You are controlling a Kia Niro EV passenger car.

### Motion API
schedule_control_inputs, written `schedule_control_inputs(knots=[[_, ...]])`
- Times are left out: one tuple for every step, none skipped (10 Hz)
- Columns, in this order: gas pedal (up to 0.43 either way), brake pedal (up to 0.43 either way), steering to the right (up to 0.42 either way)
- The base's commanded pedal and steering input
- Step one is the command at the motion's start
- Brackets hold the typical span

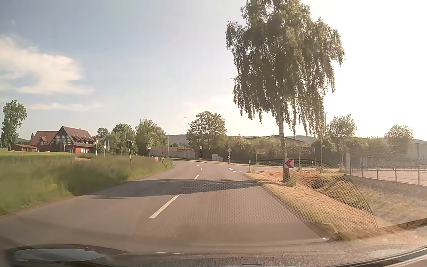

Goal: Follow the waypoints while adhering to traffic rules and regulations

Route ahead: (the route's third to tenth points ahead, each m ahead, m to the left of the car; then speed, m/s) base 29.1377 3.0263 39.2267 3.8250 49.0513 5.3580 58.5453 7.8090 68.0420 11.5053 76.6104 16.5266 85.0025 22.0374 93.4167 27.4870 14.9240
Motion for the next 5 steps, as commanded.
schedule_control_inputs(knots=[[0.138,0.000,-0.012],[0.138,0.000,-0.012],[0.138,0.000,-0.012],[0.138,0.000,-0.012],[0.138,0.000,-0.012]])
